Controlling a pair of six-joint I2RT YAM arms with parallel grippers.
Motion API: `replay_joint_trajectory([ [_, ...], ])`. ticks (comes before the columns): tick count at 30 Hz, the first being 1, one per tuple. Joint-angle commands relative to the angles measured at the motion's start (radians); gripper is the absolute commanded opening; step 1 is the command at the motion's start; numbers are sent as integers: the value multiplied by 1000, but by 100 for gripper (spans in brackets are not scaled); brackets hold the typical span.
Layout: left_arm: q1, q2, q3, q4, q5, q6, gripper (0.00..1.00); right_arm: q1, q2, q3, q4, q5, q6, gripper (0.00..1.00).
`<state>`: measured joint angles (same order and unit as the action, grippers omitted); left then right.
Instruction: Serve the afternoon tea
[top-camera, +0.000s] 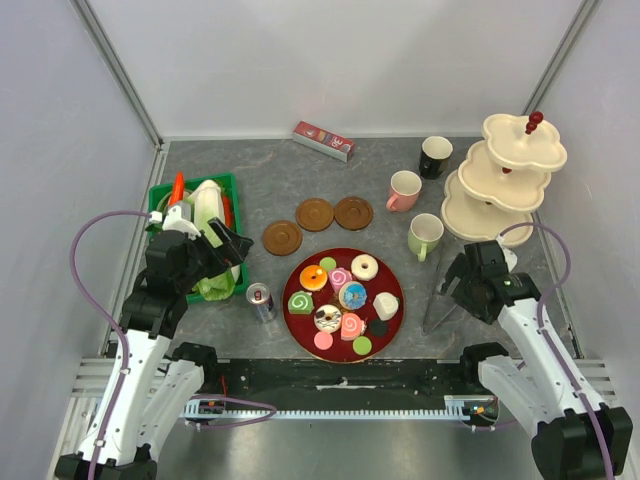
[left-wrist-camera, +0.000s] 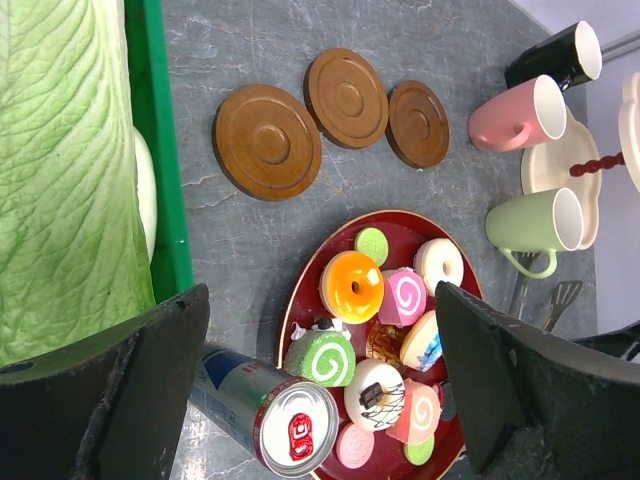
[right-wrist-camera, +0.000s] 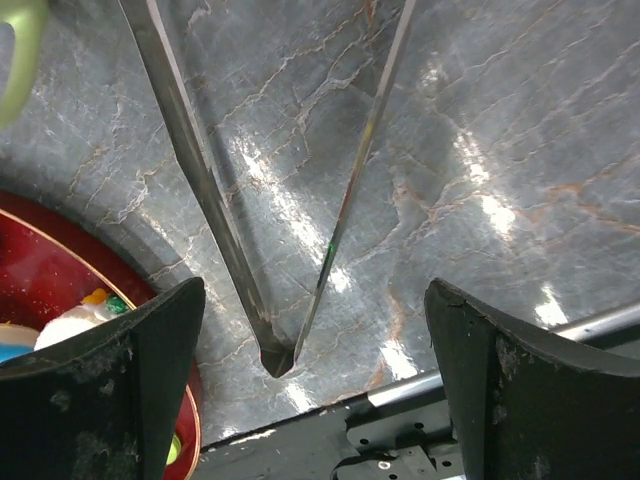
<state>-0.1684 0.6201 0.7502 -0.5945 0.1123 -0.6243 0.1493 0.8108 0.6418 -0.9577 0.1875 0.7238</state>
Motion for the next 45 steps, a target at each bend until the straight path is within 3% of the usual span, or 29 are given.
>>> replay_joint_trajectory([
  [1,6,-11,-3,53,26,-20,99,4,19,-63,161,-66,28,98],
  [9,7,-16,-18,70,23,-28,99,65,34,-139,313,-54,51,98],
  [28,7,-19,-20,70,21,-26,99,173,223,-125,347,199,120,98],
  [32,6,-23,-14,71,24,-22,99,177,263,-133,361,320,176,98],
  [45,6,-34,-15,68,1,-25,99,176,324,-163,459,371,186,98],
])
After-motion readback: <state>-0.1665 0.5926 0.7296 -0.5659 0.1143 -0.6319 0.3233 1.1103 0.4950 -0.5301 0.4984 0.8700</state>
